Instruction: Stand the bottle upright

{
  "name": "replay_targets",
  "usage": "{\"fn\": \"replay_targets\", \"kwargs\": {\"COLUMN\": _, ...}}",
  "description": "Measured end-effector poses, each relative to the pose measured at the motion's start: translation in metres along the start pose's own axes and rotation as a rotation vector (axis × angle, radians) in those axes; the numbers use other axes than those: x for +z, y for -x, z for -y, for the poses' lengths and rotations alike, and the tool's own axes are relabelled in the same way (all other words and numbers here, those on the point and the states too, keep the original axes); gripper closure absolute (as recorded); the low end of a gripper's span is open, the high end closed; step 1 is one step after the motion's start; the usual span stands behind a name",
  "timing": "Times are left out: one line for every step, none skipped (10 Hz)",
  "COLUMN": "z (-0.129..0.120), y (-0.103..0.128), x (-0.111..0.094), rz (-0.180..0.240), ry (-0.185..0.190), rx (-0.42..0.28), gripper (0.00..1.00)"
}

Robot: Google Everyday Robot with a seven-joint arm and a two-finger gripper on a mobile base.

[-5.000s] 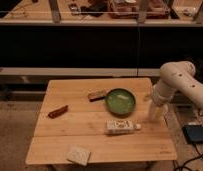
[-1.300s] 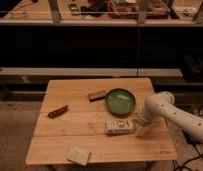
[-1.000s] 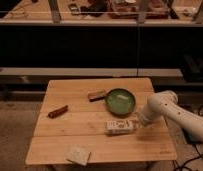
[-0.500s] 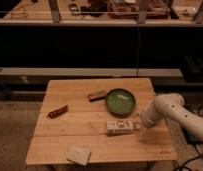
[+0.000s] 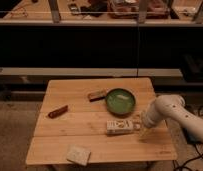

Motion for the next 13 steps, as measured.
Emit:
{"fn": "replay_targets", "kwargs": {"z": 0.0, "y": -0.002, "x": 0.001, "rz": 0.004, "ry": -0.001, "rx": 0.004, "gripper": 0.35}}
{"fn": "replay_targets", "kwargs": {"z": 0.0, "y": -0.004, "x": 0.001, "rz": 0.009, "ry": -0.006, "rx": 0.01, "gripper": 0.35}}
{"fn": "replay_targets", "kwargs": {"z": 0.0, "y": -0.007, "x": 0.0, "rz": 0.011, "ry": -0.01, "rx": 0.014, "gripper": 0.35}}
{"fn": "replay_targets", "kwargs": {"z": 0.0, "y": -0.008, "x": 0.0, "rz": 0.013, "ry": -0.013, "rx": 0.016, "gripper": 0.35}}
{"fn": "replay_targets", "kwargs": {"z": 0.0, "y": -0.01, "x": -0.001, "rz": 0.015, "ry": -0.018, "rx": 0.016, "gripper": 0.35}}
{"fn": "replay_targets", "kwargs": {"z": 0.0, "y": -0.011, "x": -0.001, "rz": 0.02, "ry": -0.024, "rx": 0.016, "gripper": 0.35}}
{"fn": "replay_targets", "kwargs": {"z": 0.0, "y": -0.012, "x": -0.001, "rz": 0.022, "ry": -0.028, "rx": 0.015, "gripper": 0.35}}
{"fn": "replay_targets", "kwargs": {"z": 0.0, "y": -0.013, "x": -0.001, "rz": 0.024, "ry": -0.03, "rx": 0.012, "gripper": 0.35}}
{"fn": "replay_targets", "kwargs": {"z": -0.001, "y": -0.013, "x": -0.001, "rz": 0.023, "ry": -0.03, "rx": 0.009, "gripper": 0.35}}
{"fn": "replay_targets", "kwargs": {"z": -0.001, "y": -0.013, "x": 0.001, "rz": 0.005, "ry": -0.024, "rx": -0.005, "gripper": 0.35}}
{"fn": "replay_targets", "kwargs": {"z": -0.002, "y": -0.011, "x": 0.005, "rz": -0.013, "ry": -0.012, "rx": -0.017, "gripper": 0.35}}
{"fn": "replay_targets", "kwargs": {"z": -0.004, "y": -0.006, "x": 0.011, "rz": -0.037, "ry": 0.003, "rx": -0.035, "gripper": 0.35}}
{"fn": "replay_targets", "kwargs": {"z": -0.004, "y": 0.001, "x": 0.018, "rz": -0.056, "ry": 0.018, "rx": -0.056, "gripper": 0.35}}
